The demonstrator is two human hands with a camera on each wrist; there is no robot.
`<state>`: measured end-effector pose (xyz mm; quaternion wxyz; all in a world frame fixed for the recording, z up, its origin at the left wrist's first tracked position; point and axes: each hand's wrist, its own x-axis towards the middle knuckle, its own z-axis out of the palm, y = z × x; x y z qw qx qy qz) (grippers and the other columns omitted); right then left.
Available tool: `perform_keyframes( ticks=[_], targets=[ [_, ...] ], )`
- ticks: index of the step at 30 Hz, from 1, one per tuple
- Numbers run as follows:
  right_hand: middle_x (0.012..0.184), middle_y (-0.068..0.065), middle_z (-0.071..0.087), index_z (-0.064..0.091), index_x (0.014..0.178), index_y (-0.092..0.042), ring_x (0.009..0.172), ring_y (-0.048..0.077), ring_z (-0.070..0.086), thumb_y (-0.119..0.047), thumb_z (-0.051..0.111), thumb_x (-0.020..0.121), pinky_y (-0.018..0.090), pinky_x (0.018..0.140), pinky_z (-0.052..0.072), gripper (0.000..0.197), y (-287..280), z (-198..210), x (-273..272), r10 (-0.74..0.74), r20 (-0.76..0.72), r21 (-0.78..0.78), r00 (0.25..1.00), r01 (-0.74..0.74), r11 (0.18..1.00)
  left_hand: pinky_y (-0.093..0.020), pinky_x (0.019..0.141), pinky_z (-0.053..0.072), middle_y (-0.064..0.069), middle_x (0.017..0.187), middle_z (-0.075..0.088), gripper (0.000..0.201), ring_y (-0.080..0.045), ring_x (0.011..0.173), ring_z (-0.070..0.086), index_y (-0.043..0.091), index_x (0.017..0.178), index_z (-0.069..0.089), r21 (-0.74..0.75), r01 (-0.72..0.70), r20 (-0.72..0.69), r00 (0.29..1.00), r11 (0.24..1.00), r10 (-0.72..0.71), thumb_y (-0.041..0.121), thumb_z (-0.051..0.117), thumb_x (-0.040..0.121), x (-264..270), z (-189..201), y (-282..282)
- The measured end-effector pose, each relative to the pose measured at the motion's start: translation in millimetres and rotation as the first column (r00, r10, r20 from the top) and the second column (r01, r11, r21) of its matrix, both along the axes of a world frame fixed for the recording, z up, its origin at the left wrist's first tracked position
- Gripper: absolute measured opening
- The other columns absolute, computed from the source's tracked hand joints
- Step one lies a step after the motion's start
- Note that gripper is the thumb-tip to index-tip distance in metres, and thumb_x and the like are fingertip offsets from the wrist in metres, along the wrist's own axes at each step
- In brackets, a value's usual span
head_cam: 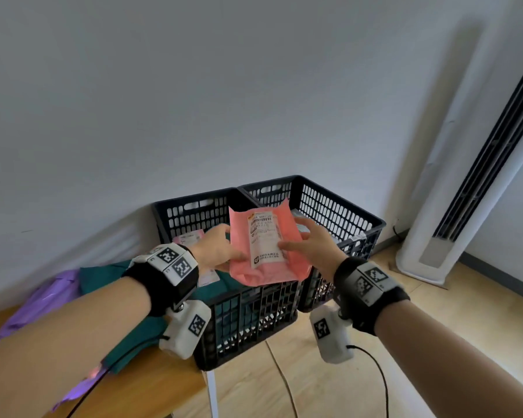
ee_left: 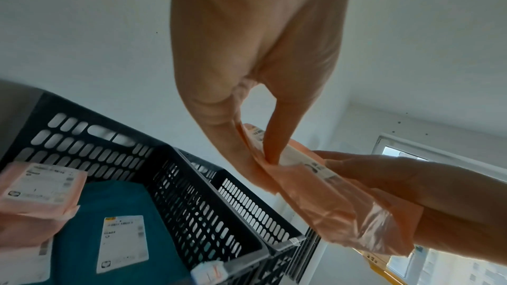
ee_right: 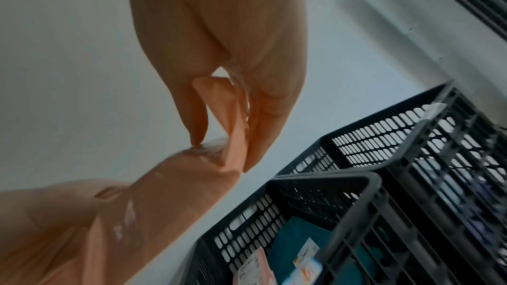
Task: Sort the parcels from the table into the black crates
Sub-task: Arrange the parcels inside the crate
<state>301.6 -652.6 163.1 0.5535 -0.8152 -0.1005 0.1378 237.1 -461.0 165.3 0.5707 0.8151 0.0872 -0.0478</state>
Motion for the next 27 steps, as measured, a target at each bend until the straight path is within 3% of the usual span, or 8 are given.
perform_keyframes(
  ticks=[2,5,10,14,20,24,26,27],
  targets=[
    [0.117,0.004,0.064,0.042,0.137,-0.022,0.099,0.024,0.066,-0.011,0.076,0.074,0.047,0.085,0.056,0.073,10,5,21,0.029,0.003,-0.046,1.000,-0.029,0.999,-0.031,0.056,0.059,-0.014,0.100,0.068,0.033,-0.026,0.082,0.069,0.019,0.092,0.050,-0.014,-0.002,-0.007,1.000,1.000,0.002,-0.007,0.066,0.081,12,8,5],
    [0.116,0.004,0.063,0.041,0.138,-0.022,0.099,0.025,0.066,-0.013,0.079,0.070,0.047,0.086,0.055,0.078,28,10,52,0.080,-0.013,-0.092,0.997,-0.081,0.992,-0.039,0.069,0.060,-0.013,0.099,0.068,0.030,-0.026,0.085,0.070,0.011,0.099,0.055,-0.018,-0.018,-0.046,0.999,1.000,0.017,-0.010,0.065,0.080,32,11,16],
    [0.115,0.005,0.061,0.040,0.141,-0.017,0.098,0.026,0.064,-0.010,0.079,0.072,0.046,0.086,0.055,0.080,62,14,103,0.182,-0.072,-0.126,0.981,-0.190,0.974,-0.035,0.069,0.060,-0.013,0.101,0.069,0.025,-0.023,0.086,0.069,0.005,0.100,0.062,0.032,-0.082,-0.125,0.988,0.996,0.086,-0.009,0.065,0.080,69,14,41],
    [0.123,0.010,0.059,0.036,0.143,-0.017,0.103,0.031,0.064,-0.007,0.079,0.071,0.051,0.087,0.054,0.084,90,8,148,0.296,-0.154,-0.138,0.943,-0.317,0.938,-0.024,0.052,0.055,-0.007,0.088,0.070,0.025,-0.014,0.070,0.069,0.007,0.092,0.064,0.050,-0.150,-0.201,0.967,0.987,0.157,-0.014,0.063,0.079,99,12,56],
    [0.131,0.011,0.053,0.030,0.146,-0.013,0.104,0.028,0.060,-0.003,0.075,0.076,0.045,0.084,0.056,0.084,122,-5,208,0.422,-0.256,-0.174,0.870,-0.471,0.865,-0.026,0.058,0.059,-0.006,0.089,0.068,0.027,-0.015,0.072,0.066,0.009,0.089,0.063,0.119,-0.237,-0.314,0.912,0.964,0.263,-0.016,0.059,0.080,147,-2,71],
    [0.130,0.013,0.054,0.028,0.146,-0.012,0.106,0.027,0.060,-0.001,0.073,0.079,0.038,0.074,0.059,0.081,142,-22,240,0.497,-0.311,-0.225,0.810,-0.571,0.789,-0.027,0.062,0.058,-0.008,0.094,0.067,0.030,-0.017,0.074,0.065,0.006,0.104,0.062,0.195,-0.276,-0.389,0.859,0.941,0.333,-0.013,0.061,0.080,180,-20,78],
    [0.125,0.013,0.057,0.030,0.145,-0.011,0.103,0.028,0.063,-0.001,0.072,0.079,0.042,0.079,0.058,0.078,151,-36,253,0.528,-0.354,-0.251,0.772,-0.623,0.741,-0.025,0.063,0.057,-0.008,0.093,0.066,0.029,-0.016,0.075,0.063,0.004,0.107,0.060,0.242,-0.293,-0.427,0.824,0.925,0.373,-0.009,0.062,0.081,193,-34,82],
    [0.124,0.014,0.057,0.031,0.144,-0.010,0.102,0.028,0.063,-0.002,0.073,0.079,0.043,0.081,0.058,0.077,157,-44,259,0.543,-0.372,-0.266,0.753,-0.647,0.714,-0.021,0.056,0.054,-0.005,0.086,0.063,0.024,-0.014,0.070,0.061,0.006,0.100,0.059,0.275,-0.290,-0.424,0.819,0.917,0.386,-0.008,0.063,0.081,198,-40,83]
  ],
)
